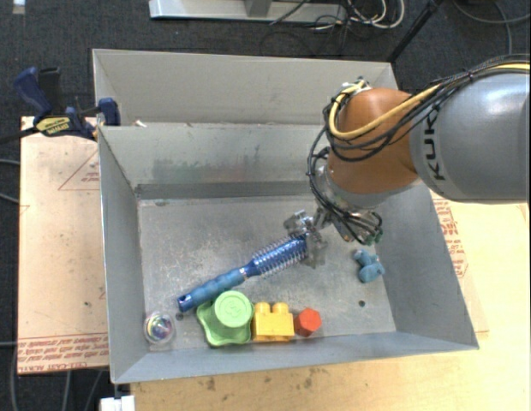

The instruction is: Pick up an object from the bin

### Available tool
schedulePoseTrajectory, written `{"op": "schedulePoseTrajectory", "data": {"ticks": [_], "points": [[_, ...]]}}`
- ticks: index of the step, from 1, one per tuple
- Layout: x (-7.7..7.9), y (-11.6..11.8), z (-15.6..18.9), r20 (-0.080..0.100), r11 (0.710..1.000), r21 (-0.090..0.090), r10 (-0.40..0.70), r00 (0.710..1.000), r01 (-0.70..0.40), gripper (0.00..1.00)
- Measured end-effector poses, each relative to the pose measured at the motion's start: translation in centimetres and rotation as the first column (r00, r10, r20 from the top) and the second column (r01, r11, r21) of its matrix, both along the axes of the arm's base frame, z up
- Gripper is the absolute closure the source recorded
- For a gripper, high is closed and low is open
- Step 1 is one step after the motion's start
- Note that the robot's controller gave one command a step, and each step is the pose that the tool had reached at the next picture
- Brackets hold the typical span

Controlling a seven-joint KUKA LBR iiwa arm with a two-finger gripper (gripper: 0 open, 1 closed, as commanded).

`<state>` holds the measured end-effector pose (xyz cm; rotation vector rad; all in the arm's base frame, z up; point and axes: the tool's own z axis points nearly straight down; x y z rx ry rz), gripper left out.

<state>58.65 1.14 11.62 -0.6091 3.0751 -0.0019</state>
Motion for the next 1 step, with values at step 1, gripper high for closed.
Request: {"op": "schedulePoseTrajectory", "data": {"ticks": [1], "points": [[-1.95, 1.56, 10.65, 0.003, 1.0, 0.001, 0.03, 1.0, -0.03, 1.0]]}}
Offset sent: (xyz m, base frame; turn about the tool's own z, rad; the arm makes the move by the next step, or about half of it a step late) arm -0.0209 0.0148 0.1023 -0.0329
